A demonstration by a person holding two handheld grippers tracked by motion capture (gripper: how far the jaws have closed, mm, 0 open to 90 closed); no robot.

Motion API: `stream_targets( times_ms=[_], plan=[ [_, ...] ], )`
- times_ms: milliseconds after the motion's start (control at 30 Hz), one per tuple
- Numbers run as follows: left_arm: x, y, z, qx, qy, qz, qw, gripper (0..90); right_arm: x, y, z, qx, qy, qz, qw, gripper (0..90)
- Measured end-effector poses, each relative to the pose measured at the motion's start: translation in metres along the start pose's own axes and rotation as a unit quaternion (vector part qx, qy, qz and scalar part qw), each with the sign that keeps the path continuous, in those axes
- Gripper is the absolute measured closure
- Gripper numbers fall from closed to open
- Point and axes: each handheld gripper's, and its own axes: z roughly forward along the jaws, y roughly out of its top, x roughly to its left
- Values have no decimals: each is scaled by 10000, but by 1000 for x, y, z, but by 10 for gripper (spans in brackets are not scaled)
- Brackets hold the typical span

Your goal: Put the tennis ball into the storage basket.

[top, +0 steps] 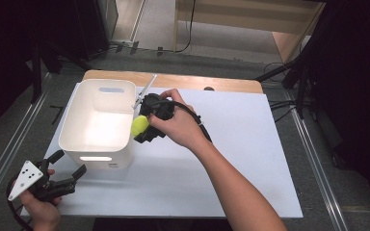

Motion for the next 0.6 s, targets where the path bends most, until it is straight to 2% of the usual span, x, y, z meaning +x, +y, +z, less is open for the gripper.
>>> stream_targets(
  times_ms=[600],
  plan=[
    [0,0,0,-4,-18,-18,10000,73,5,27,6,-31,79,-179,9998,238]
  ],
)
